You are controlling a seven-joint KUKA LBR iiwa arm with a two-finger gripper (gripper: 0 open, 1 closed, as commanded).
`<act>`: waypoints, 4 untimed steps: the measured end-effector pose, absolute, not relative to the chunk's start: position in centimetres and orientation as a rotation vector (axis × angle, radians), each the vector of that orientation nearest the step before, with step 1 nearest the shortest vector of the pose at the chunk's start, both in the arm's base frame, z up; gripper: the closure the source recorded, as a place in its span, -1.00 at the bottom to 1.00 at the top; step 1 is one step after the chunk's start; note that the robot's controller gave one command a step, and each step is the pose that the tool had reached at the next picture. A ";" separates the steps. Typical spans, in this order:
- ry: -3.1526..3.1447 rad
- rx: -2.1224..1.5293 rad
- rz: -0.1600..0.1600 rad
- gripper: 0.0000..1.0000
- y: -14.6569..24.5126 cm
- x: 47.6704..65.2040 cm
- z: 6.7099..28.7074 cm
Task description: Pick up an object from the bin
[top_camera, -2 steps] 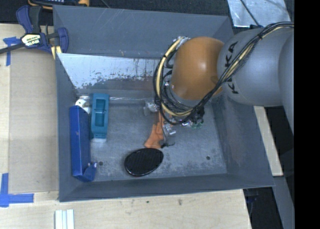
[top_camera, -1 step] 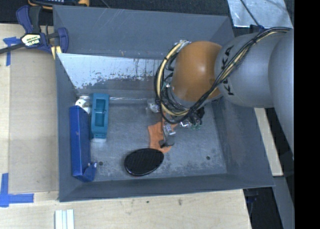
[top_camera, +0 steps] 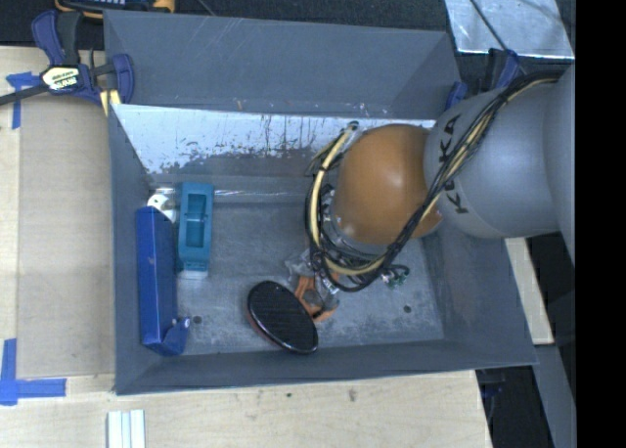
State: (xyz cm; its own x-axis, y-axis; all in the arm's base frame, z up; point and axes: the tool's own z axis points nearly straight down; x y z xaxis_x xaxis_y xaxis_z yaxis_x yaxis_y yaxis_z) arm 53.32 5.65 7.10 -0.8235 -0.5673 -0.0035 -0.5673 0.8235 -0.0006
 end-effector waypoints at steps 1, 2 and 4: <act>2.997 -0.930 0.001 1.00 5.6 53.3 7.1; 2.998 -0.945 0.002 1.00 4.0 52.2 8.9; 2.985 -0.961 0.001 1.00 0.7 54.8 8.8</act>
Offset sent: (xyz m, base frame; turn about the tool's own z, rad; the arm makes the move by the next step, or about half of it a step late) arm -0.0150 -0.0243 0.0278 -0.0113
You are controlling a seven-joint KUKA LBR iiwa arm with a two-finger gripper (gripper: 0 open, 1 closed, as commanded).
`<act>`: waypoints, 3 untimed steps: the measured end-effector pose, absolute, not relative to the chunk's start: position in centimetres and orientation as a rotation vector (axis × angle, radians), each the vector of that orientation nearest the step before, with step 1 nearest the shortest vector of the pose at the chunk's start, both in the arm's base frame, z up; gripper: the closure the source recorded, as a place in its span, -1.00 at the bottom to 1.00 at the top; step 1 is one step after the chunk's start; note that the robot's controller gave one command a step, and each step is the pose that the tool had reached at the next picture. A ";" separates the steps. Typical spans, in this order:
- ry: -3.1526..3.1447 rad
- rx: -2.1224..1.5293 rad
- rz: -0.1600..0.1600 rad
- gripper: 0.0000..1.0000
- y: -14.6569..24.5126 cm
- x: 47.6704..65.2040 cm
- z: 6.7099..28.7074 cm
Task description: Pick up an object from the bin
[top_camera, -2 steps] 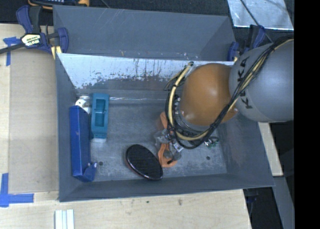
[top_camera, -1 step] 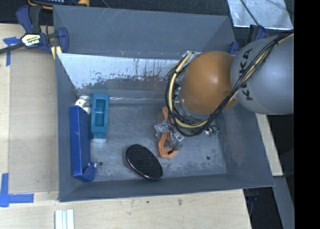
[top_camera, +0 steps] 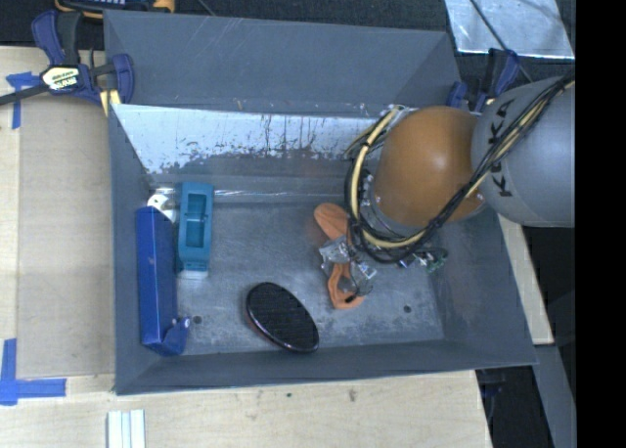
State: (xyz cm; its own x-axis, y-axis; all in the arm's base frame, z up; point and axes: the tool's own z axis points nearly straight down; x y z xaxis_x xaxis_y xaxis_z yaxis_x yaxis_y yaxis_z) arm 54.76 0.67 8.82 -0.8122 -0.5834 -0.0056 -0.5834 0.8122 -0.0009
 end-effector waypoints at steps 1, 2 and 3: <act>2.986 -0.976 0.002 -1.00 -0.1 52.5 7.0; 2.984 -0.970 0.000 1.00 -0.3 52.6 7.1; 2.985 -0.967 0.000 1.00 -0.3 52.6 7.1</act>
Offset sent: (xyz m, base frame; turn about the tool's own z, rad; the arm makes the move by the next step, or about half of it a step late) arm 0.0000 0.0000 0.0000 0.0000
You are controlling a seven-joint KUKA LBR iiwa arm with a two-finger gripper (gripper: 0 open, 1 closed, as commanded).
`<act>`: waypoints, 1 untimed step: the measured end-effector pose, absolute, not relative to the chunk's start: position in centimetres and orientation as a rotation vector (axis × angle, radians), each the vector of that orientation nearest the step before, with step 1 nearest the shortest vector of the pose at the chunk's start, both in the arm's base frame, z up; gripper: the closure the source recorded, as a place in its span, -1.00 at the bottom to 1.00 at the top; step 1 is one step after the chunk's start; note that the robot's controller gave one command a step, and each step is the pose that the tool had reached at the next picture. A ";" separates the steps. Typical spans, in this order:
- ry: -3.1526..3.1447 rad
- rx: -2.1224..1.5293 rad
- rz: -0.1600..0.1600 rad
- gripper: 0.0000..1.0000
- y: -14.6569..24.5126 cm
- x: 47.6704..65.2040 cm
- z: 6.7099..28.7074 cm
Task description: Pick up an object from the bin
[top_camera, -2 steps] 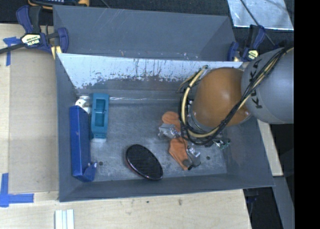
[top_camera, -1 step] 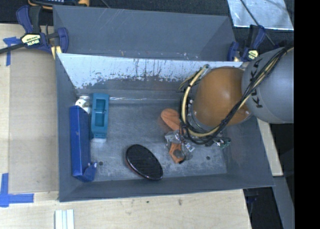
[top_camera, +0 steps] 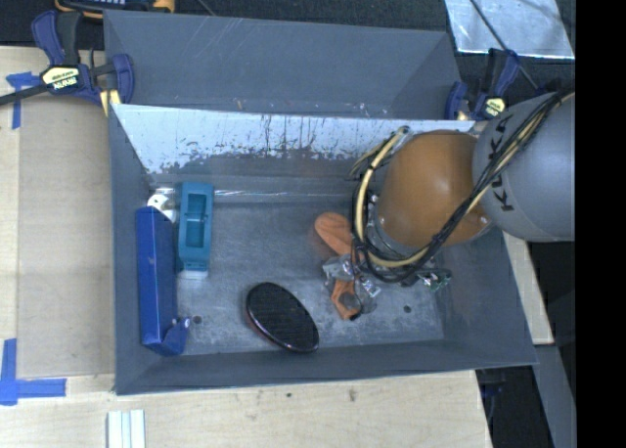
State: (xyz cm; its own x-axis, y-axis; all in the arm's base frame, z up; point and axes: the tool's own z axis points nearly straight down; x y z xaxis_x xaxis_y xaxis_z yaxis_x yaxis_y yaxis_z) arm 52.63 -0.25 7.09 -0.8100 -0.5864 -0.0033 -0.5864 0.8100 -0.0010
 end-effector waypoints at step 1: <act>2.985 -0.967 0.000 1.00 -0.3 52.6 7.1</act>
Offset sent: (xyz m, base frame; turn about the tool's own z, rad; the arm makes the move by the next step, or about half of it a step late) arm 0.0360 0.0141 0.0760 0.2704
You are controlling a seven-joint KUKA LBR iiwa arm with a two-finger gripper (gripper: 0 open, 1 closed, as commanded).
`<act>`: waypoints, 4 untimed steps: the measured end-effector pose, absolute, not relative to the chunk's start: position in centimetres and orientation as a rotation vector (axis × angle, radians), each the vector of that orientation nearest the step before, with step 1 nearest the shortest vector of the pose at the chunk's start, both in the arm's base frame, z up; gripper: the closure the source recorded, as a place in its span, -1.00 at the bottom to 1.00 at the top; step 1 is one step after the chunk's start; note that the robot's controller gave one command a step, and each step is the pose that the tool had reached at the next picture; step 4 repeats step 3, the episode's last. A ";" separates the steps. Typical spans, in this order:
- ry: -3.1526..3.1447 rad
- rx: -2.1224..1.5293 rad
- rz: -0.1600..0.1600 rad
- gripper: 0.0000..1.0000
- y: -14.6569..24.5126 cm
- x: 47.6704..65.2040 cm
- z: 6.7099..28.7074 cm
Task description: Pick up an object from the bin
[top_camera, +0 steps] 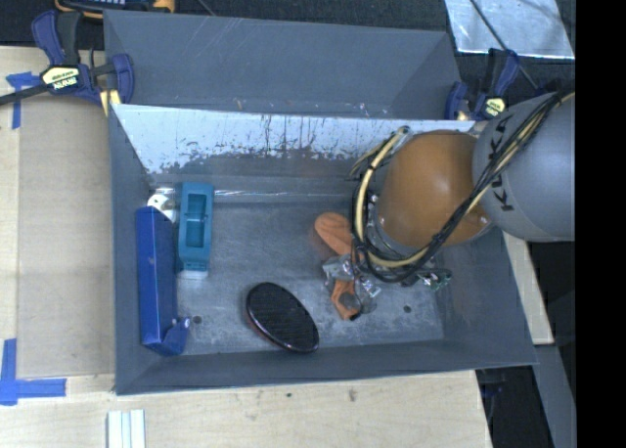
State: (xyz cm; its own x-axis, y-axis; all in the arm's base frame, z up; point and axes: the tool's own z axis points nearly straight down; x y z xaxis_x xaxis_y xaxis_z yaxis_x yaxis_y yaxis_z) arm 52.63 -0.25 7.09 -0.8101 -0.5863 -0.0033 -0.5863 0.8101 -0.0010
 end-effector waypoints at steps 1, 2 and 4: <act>3.087 -0.554 0.000 1.00 1.1 56.3 14.7; 3.087 -0.554 0.000 1.00 1.1 56.3 14.7; 3.091 -0.580 0.002 1.00 1.3 56.8 19.1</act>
Offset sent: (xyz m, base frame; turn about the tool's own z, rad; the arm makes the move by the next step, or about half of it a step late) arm 0.0000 0.0000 0.0000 0.0000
